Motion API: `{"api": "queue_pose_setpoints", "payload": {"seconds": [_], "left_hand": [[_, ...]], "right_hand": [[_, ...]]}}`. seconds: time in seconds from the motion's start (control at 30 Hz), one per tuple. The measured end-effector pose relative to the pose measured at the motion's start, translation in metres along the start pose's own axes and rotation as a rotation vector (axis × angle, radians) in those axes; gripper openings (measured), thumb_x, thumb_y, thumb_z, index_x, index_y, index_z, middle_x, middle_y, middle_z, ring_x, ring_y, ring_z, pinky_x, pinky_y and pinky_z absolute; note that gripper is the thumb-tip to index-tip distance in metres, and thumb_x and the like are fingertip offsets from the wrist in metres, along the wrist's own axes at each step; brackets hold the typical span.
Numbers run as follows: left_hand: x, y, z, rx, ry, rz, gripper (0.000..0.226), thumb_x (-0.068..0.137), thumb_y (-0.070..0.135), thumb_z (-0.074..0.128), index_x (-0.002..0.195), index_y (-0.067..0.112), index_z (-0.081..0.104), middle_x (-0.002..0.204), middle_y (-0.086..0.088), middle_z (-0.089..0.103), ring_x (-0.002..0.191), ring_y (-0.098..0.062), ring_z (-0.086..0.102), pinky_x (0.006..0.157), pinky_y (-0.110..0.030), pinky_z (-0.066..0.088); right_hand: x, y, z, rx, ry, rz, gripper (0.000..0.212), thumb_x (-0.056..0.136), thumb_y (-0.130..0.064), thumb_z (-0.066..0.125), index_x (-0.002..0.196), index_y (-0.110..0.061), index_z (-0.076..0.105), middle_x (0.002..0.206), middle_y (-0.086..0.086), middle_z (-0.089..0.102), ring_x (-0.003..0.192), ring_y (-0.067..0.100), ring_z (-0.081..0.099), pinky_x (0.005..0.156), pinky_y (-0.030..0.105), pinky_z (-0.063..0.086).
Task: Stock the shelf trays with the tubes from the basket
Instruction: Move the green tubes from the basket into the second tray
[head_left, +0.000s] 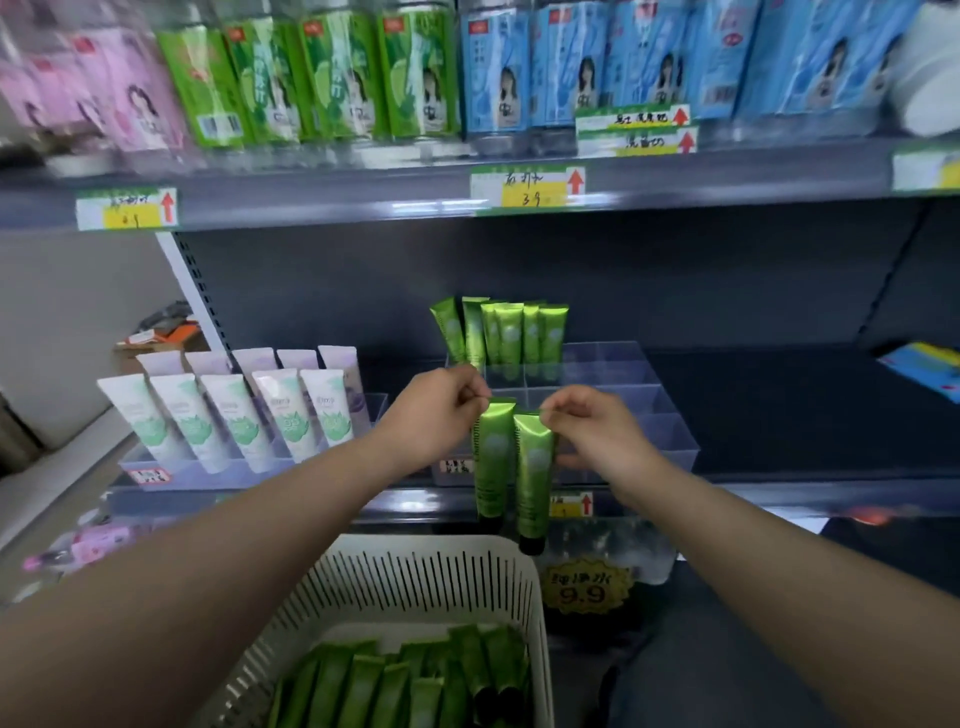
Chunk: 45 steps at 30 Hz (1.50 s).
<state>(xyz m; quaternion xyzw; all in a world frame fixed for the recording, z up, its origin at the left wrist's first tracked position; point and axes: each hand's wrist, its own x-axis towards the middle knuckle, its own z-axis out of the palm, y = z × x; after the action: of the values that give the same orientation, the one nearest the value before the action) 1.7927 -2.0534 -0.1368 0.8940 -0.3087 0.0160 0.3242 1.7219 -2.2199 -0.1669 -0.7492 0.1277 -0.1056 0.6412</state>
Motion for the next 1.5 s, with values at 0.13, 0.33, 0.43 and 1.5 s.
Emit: {"api": "queue_pose_setpoints", "payload": {"seconds": [0.13, 0.33, 0.43, 1.5], "left_hand": [[0.027, 0.023, -0.002, 0.017, 0.02, 0.069, 0.007, 0.092, 0.012, 0.054, 0.089, 0.015, 0.059, 0.082, -0.001, 0.062, 0.075, -0.015, 0.058, 0.065, -0.024, 0.043], [0.075, 0.05, 0.006, 0.034, 0.048, 0.092, 0.006, 0.092, 0.015, 0.054, 0.088, 0.017, 0.058, 0.082, 0.0, 0.062, 0.078, -0.018, 0.06, 0.07, -0.026, 0.046], [0.095, 0.06, 0.012, 0.036, 0.06, 0.092, 0.007, 0.092, 0.013, 0.054, 0.09, 0.014, 0.06, 0.086, -0.004, 0.065, 0.078, -0.021, 0.062, 0.072, -0.03, 0.049], [0.266, 0.029, 0.094, 0.044, 0.249, 0.151, 0.017, 0.09, 0.009, 0.048, 0.088, 0.013, 0.065, 0.091, -0.005, 0.069, 0.081, -0.022, 0.063, 0.069, -0.025, 0.045]], "right_hand": [[0.015, -0.011, -0.023, 0.022, 0.03, -0.013, 0.023, 0.091, -0.008, 0.058, 0.072, -0.02, 0.058, 0.085, 0.0, 0.06, 0.087, 0.02, 0.058, 0.077, 0.042, 0.055], [0.039, -0.025, -0.057, 0.009, 0.085, -0.085, 0.021, 0.093, -0.007, 0.054, 0.076, -0.018, 0.058, 0.078, -0.003, 0.058, 0.074, 0.011, 0.057, 0.052, 0.02, 0.05], [0.053, -0.028, -0.071, 0.018, 0.107, -0.095, 0.022, 0.093, -0.005, 0.053, 0.076, -0.017, 0.058, 0.077, -0.003, 0.057, 0.071, 0.01, 0.057, 0.055, 0.021, 0.052], [0.237, 0.003, -0.115, -0.067, 0.343, -0.35, 0.036, 0.089, -0.001, 0.045, 0.065, -0.026, 0.055, 0.07, -0.005, 0.058, 0.075, 0.016, 0.055, 0.071, 0.038, 0.047]]}}
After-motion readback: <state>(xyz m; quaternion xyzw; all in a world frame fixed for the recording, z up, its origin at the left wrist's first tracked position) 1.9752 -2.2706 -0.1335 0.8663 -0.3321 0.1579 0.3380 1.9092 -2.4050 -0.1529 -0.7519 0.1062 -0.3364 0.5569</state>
